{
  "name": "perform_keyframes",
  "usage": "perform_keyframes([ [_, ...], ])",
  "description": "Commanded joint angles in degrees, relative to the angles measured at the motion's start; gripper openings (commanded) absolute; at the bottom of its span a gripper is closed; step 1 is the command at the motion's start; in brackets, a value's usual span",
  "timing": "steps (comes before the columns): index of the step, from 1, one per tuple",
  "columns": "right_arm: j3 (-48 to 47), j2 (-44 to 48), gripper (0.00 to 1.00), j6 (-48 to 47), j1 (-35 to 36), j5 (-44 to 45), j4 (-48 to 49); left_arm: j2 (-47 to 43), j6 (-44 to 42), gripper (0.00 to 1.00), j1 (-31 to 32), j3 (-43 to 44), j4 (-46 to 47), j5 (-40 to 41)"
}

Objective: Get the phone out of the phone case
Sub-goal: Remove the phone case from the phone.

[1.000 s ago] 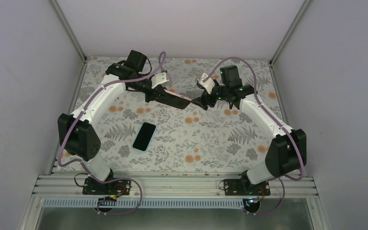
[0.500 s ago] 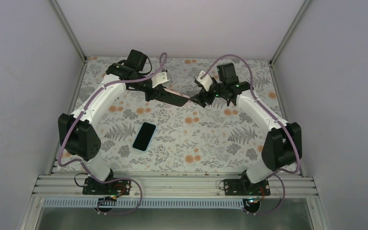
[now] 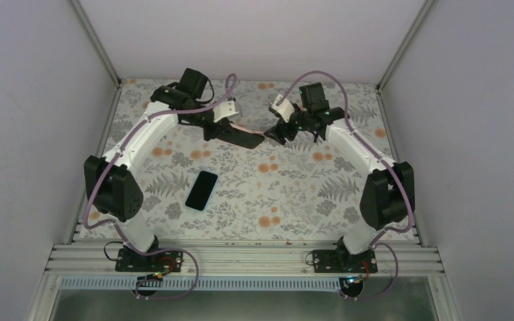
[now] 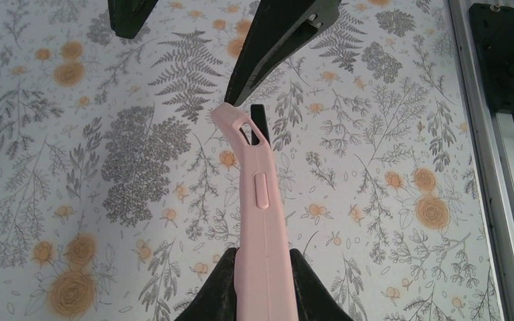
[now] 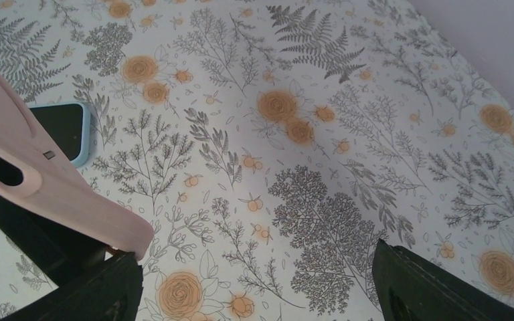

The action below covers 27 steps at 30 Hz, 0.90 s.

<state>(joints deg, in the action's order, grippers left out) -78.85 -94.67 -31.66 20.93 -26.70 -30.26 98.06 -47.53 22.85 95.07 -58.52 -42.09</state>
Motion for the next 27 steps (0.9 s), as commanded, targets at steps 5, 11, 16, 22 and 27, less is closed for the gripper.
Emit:
perform_keyframes([
  [5,-3.48,-2.08,0.88,-4.93,0.96,-5.7,-2.16,0.11,-1.35,0.02,3.52,1.99,-3.65,-12.54],
  [11,-3.44,-1.75,0.9,-7.99,4.54,-14.15,-6.82,0.15,-1.14,0.02,3.52,2.87,-3.66,-13.38],
  [16,-5.91,-4.67,0.9,-8.56,6.38,-17.01,-9.2,-1.56,-0.12,0.02,3.52,2.77,-2.37,-13.85],
  [22,-7.37,-6.35,0.89,-4.93,8.77,-14.19,-5.3,-1.83,-0.52,0.02,3.52,2.96,-3.01,-16.32],
  [27,-13.29,-11.21,0.88,-8.29,11.76,-19.4,-12.22,-2.33,-0.42,0.02,3.89,5.25,-3.99,-17.89],
])
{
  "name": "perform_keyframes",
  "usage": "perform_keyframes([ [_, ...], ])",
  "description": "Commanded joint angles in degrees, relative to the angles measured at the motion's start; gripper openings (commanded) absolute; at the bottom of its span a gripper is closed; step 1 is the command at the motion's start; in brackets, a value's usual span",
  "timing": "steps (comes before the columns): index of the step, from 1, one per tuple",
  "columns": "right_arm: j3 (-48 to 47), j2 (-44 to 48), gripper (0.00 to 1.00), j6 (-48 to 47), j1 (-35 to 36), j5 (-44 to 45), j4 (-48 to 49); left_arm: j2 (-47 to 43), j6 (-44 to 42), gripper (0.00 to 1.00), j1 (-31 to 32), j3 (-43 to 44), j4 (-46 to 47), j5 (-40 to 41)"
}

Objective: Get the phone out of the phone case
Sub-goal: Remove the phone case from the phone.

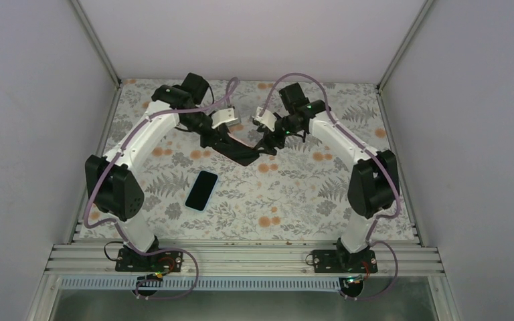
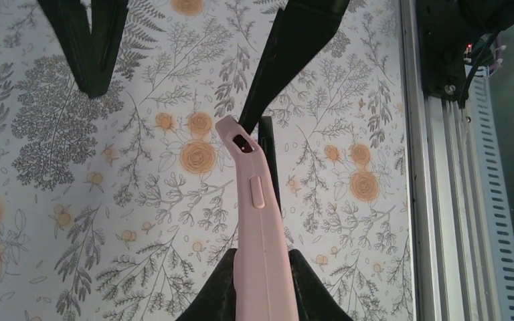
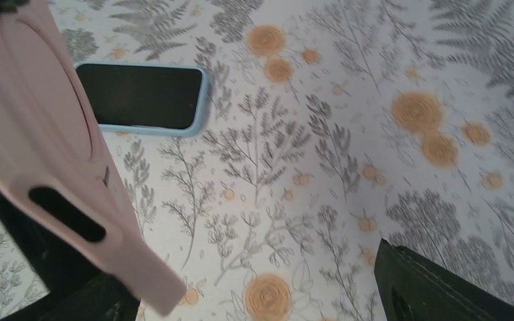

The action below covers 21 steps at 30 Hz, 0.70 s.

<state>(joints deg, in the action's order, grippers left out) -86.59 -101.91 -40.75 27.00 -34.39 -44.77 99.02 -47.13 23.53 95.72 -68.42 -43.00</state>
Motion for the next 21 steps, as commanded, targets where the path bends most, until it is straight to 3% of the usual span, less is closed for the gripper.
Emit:
perform_keyframes([
  [1,-6.48,-4.5,0.88,-0.79,6.32,-14.22,0.19,-3.61,-0.67,0.02,3.34,4.32,6.59,-16.57],
  [6,-13.0,-9.03,0.88,-8.02,8.25,-27.27,-12.14,-6.07,1.17,0.02,3.37,1.59,11.03,-13.4],
  [9,-19.09,-14.25,0.87,-20.04,9.02,-35.35,-27.75,-8.11,2.47,0.02,3.37,-0.71,15.04,-9.4],
  [18,-15.0,-12.19,0.78,-21.96,14.3,-42.51,-28.92,-9.45,4.55,0.02,3.37,-5.53,21.96,-4.32],
  [21,-16.22,-12.1,0.64,-20.73,14.42,-43.85,-28.87,-9.29,4.9,0.02,3.37,-5.97,23.02,-2.29],
])
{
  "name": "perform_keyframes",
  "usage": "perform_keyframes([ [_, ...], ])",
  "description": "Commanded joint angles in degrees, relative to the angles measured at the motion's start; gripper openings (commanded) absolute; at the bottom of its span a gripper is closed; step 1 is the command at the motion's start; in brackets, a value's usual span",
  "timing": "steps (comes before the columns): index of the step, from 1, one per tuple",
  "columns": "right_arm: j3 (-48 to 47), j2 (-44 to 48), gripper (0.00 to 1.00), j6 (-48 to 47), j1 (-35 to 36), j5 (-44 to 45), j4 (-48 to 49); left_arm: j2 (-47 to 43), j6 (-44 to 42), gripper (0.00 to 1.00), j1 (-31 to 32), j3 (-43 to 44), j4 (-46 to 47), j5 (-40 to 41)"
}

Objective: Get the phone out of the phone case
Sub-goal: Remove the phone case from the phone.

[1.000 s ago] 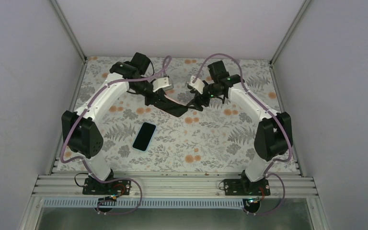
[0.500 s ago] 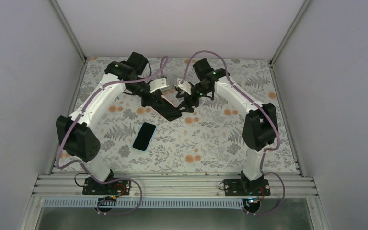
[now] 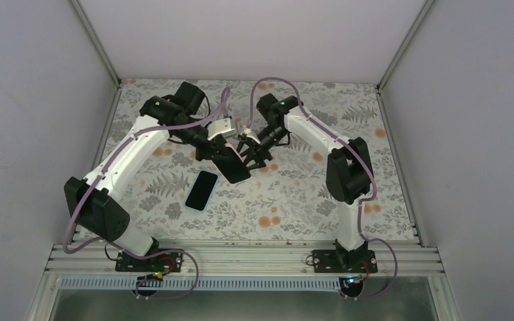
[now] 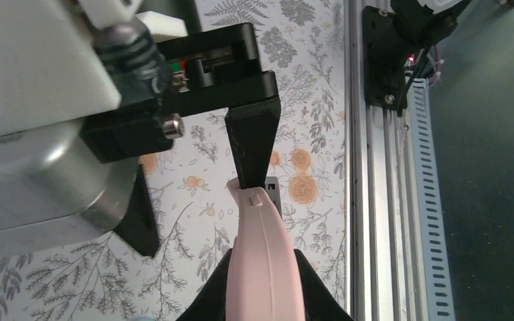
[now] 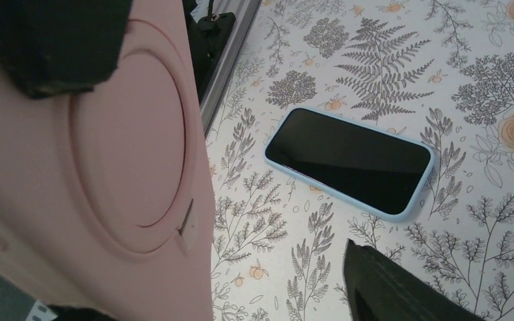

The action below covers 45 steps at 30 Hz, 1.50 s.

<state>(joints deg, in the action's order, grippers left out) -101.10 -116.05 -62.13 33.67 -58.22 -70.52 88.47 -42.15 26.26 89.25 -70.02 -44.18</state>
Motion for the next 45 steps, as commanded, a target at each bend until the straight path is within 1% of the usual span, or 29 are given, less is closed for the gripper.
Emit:
perform_keyframes([
  [1,-2.08,1.83,0.58,1.03,7.61,-19.94,-3.13,1.2,-0.04,0.02,0.63,0.2,25.03,-0.2],
  [3,-2.49,1.67,0.47,1.81,7.28,-19.79,-3.13,0.66,-0.05,0.02,0.63,-0.54,25.86,1.75],
  [4,-2.4,1.67,0.41,2.13,7.08,-19.83,-3.12,0.1,0.07,0.05,0.7,-1.02,26.54,2.95],
  [5,-2.27,1.72,0.34,2.31,6.96,-19.69,-3.13,-0.46,0.16,0.12,0.74,-1.57,27.05,3.85],
  [7,-1.82,2.02,0.08,2.57,6.53,-19.61,-3.13,-1.41,-0.05,0.29,0.8,-2.16,27.0,4.57],
  [8,-1.62,2.25,0.04,2.76,5.9,-19.84,-3.13,-1.89,-0.05,0.35,0.81,-2.46,26.99,4.67],
  [10,-1.09,2.99,0.03,2.9,4.67,-20.37,-3.13,-2.38,-0.1,0.53,0.81,-2.66,26.51,5.33],
  [14,-0.83,5.07,0.03,3.86,1.57,-20.55,-3.13,-3.07,-0.02,0.76,0.76,-1.85,25.01,8.32],
  [21,1.25,8.93,0.03,4.75,-5.67,-20.44,-3.13,-7.69,-0.29,0.88,0.46,-0.95,25.42,16.01],
  [22,1.67,9.28,0.03,4.85,-6.66,-20.45,-3.13,-8.34,-0.3,0.96,0.46,-0.7,25.88,17.49],
  [23,2.07,9.48,0.03,4.78,-7.54,-20.45,-3.13,-8.98,-0.31,1.0,0.46,-0.55,26.35,18.69],
  [26,2.59,9.58,0.03,5.25,-10.0,-20.81,-2.93,-10.63,0.67,1.0,0.46,-1.41,29.92,21.47],
  [29,2.62,9.2,0.03,7.81,-11.51,-20.43,-1.11,-11.54,2.44,1.0,0.54,-2.8,34.67,22.9],
  [32,2.82,8.82,0.03,8.75,-11.82,-18.62,-0.52,-11.1,3.31,1.0,0.55,-1.57,37.21,24.95],
  [34,4.11,8.94,0.03,12.84,-12.35,-16.94,4.09,-11.37,3.76,1.0,0.59,-2.27,39.96,25.95],
  [35,5.32,9.29,0.03,16.64,-12.91,-16.28,8.21,-12.03,3.57,1.0,0.74,-3.61,41.56,25.65],
  [37,8.67,10.6,0.03,28.32,-14.38,-14.19,20.07,-12.78,3.66,1.0,2.18,-7.04,45.03,26.42],
  [39,11.57,12.12,0.03,39.83,-15.64,-10.76,32.41,-12.13,4.66,1.0,4.8,-10.18,48.17,29.38],
  [40,12.9,13.0,0.03,46.39,-15.98,-7.46,38.21,-11.83,5.48,1.0,6.24,-11.9,50.74,31.34],
  [42,15.4,15.56,0.03,56.94,-16.1,3.37,49.56,-10.9,5.75,1.0,9.32,-14.67,55.07,34.47],
  [43,16.26,16.79,0.03,62.22,-16.15,9.23,53.26,-9.89,5.62,1.0,10.76,-15.14,56.37,36.74],
  [45,14.21,16.23,0.03,65.17,-16.03,16.73,54.13,-8.14,5.62,1.0,12.84,-15.16,58.6,39.82],
])
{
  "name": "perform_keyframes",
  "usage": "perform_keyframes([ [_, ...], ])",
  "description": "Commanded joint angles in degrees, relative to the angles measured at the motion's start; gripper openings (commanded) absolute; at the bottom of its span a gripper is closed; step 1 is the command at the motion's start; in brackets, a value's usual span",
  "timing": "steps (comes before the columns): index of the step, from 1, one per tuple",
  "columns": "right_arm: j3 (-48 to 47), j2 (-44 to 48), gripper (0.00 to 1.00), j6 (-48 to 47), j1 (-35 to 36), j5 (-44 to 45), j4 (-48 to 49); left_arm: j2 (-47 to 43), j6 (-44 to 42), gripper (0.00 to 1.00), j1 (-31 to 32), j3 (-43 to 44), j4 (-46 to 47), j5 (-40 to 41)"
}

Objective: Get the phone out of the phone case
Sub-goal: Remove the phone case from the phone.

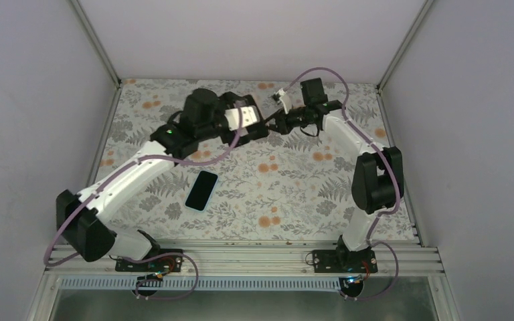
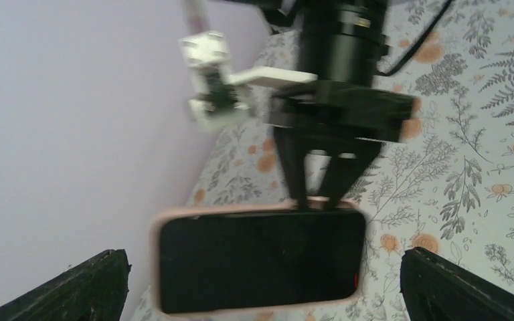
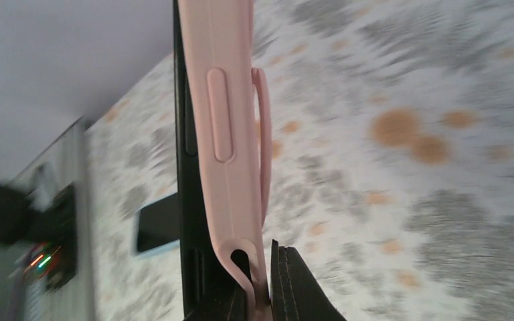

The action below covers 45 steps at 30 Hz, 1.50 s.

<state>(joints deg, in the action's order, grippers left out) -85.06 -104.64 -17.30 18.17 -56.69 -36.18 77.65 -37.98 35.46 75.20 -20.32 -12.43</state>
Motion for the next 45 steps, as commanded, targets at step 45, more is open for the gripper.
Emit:
perform_keyframes([
  [45,-5.7,6.24,0.03,31.41,3.5,29.11,21.45,22.56,8.36,1.0,4.78,-4.97,45.56,29.5],
])
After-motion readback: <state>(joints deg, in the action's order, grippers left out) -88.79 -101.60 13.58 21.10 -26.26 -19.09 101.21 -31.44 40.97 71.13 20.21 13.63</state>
